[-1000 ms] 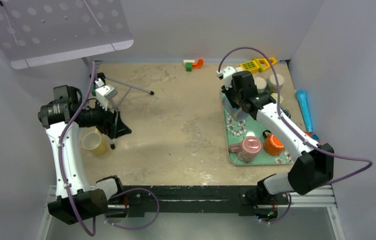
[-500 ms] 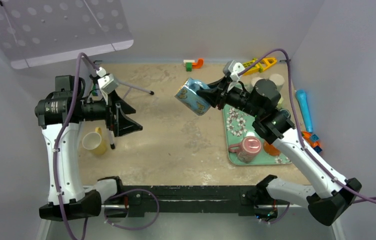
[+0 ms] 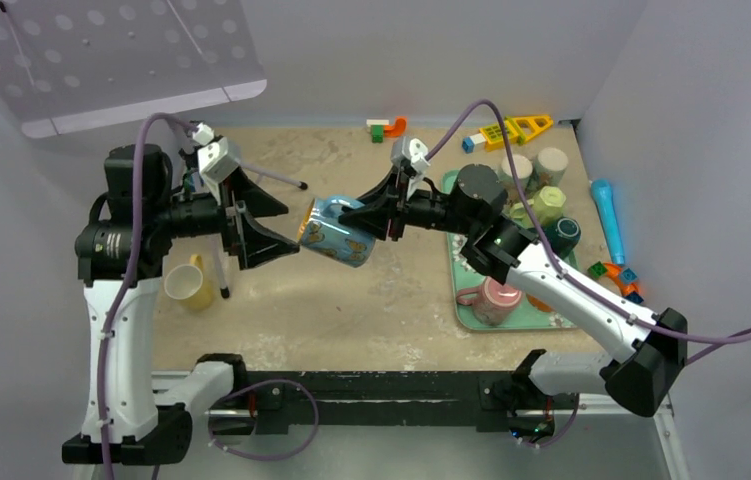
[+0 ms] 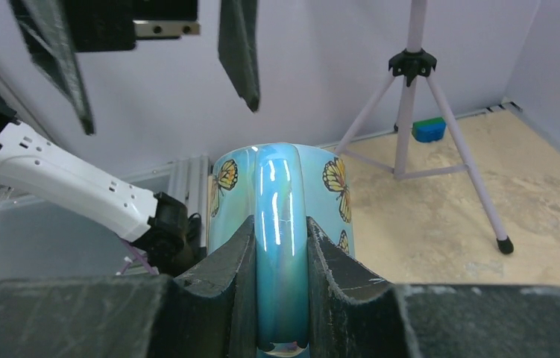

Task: Turn the mug right side up

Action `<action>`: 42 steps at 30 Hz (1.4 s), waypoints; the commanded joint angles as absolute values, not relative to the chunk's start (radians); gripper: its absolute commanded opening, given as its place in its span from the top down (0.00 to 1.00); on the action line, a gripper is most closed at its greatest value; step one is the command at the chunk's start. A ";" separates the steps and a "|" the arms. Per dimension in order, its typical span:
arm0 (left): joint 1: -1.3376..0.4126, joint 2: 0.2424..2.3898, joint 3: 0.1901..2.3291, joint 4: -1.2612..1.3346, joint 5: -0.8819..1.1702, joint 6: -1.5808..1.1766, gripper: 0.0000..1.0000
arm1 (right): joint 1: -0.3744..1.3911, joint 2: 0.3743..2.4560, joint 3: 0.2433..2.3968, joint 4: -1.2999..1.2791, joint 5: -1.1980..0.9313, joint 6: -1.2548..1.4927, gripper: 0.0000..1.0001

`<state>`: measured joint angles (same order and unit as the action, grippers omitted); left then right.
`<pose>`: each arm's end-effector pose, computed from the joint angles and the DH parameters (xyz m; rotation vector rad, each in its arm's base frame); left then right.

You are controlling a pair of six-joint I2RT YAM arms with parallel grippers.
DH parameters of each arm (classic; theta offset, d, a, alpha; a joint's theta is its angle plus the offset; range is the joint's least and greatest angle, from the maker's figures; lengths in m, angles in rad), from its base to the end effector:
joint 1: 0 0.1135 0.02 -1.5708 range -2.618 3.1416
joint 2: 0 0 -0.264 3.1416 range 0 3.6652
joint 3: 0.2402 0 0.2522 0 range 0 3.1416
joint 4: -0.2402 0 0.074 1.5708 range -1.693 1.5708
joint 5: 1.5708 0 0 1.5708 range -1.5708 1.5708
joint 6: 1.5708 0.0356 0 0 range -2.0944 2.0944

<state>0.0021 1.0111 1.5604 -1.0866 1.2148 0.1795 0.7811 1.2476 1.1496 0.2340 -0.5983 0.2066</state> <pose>0.1317 -0.0331 0.4721 0.8512 1.6973 -1.1314 0.1906 0.2172 0.4136 -0.9285 1.2814 1.2158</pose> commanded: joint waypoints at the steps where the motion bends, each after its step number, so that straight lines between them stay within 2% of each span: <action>1: -0.047 1.104 1.550 -1.054 1.187 0.129 0.08 | 0.786 1.214 1.235 0.462 -0.624 0.254 1.00; 7: -0.138 1.140 1.531 -1.041 1.211 0.130 0.28 | 0.790 1.237 1.239 0.487 -0.634 0.270 1.00; 12: -0.167 1.161 1.518 -1.041 1.211 0.127 0.62 | 0.788 1.253 1.239 0.499 -0.626 0.268 1.00; 16: -0.173 1.167 1.522 -1.096 1.219 0.172 1.00 | 0.788 1.269 1.234 0.488 -0.614 0.251 1.00; 19: -0.173 1.168 1.535 -1.155 1.061 0.218 1.00 | 0.787 1.279 1.233 0.436 -0.566 0.237 0.98; 20: -0.173 1.173 1.541 -1.182 0.990 0.244 1.00 | 0.787 1.279 1.233 0.404 -0.543 0.218 0.83; 22: -0.173 1.187 1.541 -1.249 0.866 0.309 1.00 | 0.786 1.276 1.230 0.330 -0.482 0.170 0.43; 23: -0.173 1.192 1.533 -1.263 0.805 0.331 1.00 | 0.787 1.275 1.226 0.295 -0.435 0.155 0.34; 25: -0.173 1.193 1.504 -1.277 0.683 0.367 1.00 | 0.785 1.274 1.226 0.216 -0.346 0.125 0.25; 29: -0.173 1.191 1.406 -1.260 0.446 0.444 1.00 | 0.784 1.258 1.227 0.048 -0.152 0.082 0.21; 34: -0.173 1.248 1.222 -1.188 0.217 0.518 1.00 | 0.782 1.276 1.284 -0.285 0.204 0.009 0.21; 37: -0.173 1.276 1.152 -1.132 0.171 0.533 1.00 | 0.782 1.302 1.291 -0.486 0.230 -0.099 0.22; 39: -0.173 1.290 1.120 -1.081 0.139 0.534 1.00 | 0.782 1.316 1.265 -0.580 0.224 -0.160 0.26; 42: -0.173 1.313 1.096 -1.032 0.116 0.538 1.00 | 0.784 1.314 1.200 -0.652 0.198 -0.245 0.28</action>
